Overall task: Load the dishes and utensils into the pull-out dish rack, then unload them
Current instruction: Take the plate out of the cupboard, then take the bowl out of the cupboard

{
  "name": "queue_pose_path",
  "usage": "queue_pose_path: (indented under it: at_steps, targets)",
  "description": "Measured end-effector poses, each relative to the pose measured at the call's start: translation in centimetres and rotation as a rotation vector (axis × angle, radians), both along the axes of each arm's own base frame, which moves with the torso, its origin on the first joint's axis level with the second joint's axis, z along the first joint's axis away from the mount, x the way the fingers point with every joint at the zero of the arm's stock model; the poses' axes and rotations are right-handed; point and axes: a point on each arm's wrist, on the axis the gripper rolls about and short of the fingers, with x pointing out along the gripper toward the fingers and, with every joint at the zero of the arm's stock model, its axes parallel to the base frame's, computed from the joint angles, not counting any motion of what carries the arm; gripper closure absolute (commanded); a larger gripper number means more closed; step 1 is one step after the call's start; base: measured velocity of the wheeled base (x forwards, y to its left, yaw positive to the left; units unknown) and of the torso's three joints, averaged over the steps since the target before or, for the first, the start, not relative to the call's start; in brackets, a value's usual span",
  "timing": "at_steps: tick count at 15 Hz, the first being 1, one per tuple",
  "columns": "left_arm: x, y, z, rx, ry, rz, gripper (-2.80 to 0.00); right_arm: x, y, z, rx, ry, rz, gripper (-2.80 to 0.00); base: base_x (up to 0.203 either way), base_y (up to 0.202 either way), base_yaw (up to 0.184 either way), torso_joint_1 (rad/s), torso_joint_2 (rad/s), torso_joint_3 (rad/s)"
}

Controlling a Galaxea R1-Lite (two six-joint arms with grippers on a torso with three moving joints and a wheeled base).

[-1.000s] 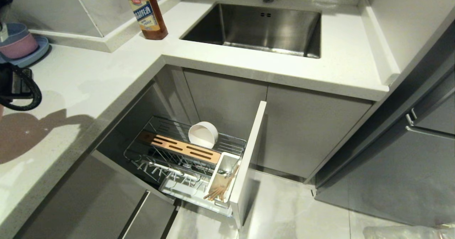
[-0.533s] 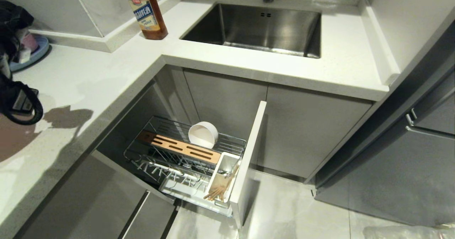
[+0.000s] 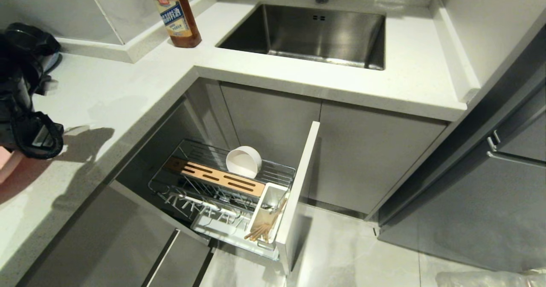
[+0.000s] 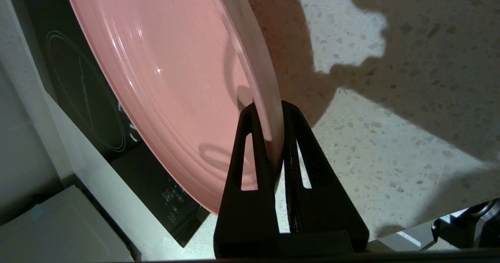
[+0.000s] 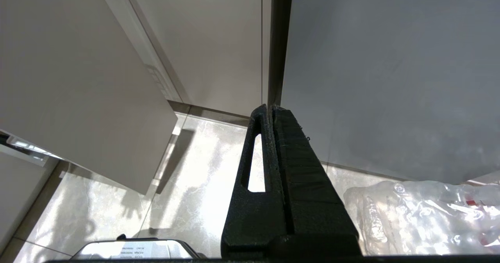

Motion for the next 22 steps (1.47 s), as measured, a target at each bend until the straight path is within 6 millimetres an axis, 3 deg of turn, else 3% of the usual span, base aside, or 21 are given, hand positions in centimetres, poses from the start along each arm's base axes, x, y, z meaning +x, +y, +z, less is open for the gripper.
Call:
queue_pose_path:
  at_steps: [4, 5, 12, 18, 19, 22]
  targets:
    - [0.6, 0.1, -0.5, -0.008, 0.015, -0.004, 0.00, 0.0, 0.0, 0.0, 0.000, 0.000, 0.000, 0.00, 0.000, 0.000, 0.000, 0.000, 0.00, 0.000]
    - [0.6, 0.1, -0.5, -0.010, 0.014, -0.005, -2.80, 0.0, 0.0, 0.0, 0.000, 0.000, 0.000, 0.00, 0.000, 0.000, 0.000, 0.000, 0.00, 0.000]
    - [0.0, -0.2, 0.1, -0.030, -0.025, -0.017, -2.80, 0.0, 0.0, 0.0, 0.000, 0.000, 0.000, 0.00, 0.000, 0.000, 0.000, 0.000, 0.00, 0.000]
    - [-3.9, -2.3, 2.5, -0.191, -0.170, -0.098, -2.80, 0.0, 0.0, 0.0, 0.000, 0.000, 0.000, 0.00, 0.000, 0.000, 0.000, 0.000, 0.00, 0.000]
    - [-5.0, -2.7, 2.8, -0.213, -0.191, -0.109, 0.00, 0.0, 0.0, 0.0, 0.000, 0.000, 0.000, 0.00, 0.000, 0.000, 0.000, 0.000, 0.00, 0.000]
    - [-8.5, -4.9, 3.6, -0.291, -0.271, -0.163, 0.00, 0.0, 0.0, 0.0, 0.000, 0.000, 0.000, 0.00, 0.000, 0.000, 0.000, 0.000, 0.00, 0.000]
